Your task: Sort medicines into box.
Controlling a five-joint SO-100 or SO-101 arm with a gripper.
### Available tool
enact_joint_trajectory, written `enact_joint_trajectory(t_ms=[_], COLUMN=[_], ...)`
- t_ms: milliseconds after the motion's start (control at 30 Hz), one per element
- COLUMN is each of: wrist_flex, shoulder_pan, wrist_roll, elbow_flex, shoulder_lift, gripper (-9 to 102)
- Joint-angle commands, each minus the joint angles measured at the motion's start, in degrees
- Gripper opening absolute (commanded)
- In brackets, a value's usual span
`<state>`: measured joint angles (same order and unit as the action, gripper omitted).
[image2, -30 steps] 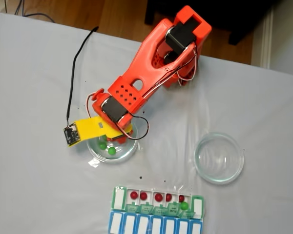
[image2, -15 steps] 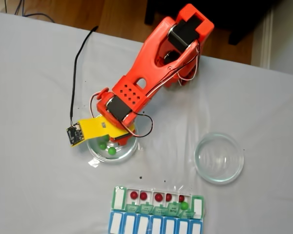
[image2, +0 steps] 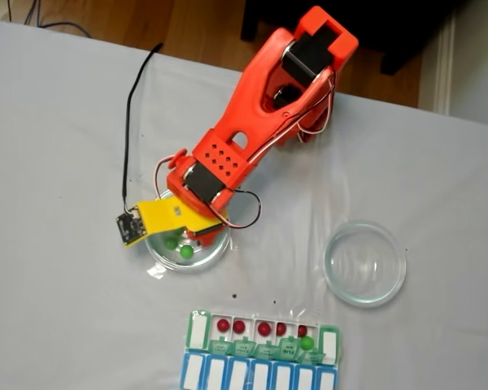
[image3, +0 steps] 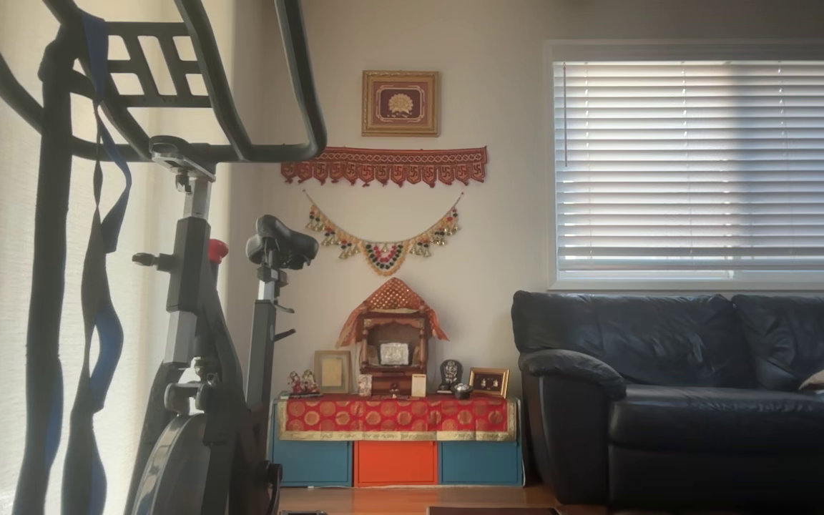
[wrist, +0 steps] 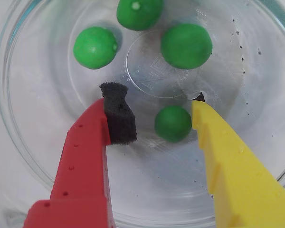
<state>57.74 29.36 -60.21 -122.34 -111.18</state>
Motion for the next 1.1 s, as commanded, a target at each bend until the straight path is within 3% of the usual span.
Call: enact_joint_trajectory(t_ms=[0, 167, 633, 1067], wrist_flex=[-0.4, 1.4, 17.2, 25.0], shoulder_pan=[-0.5, -1.4, -4.5, -4.5], wrist_roll=[0.4, 1.3, 5.4, 6.0], elbow_flex=[-0.3, 0.4, 18.1, 26.4], shoulder_lift=[-4.0, -4.0, 8.1, 13.9], gripper=[22, 24, 26, 26])
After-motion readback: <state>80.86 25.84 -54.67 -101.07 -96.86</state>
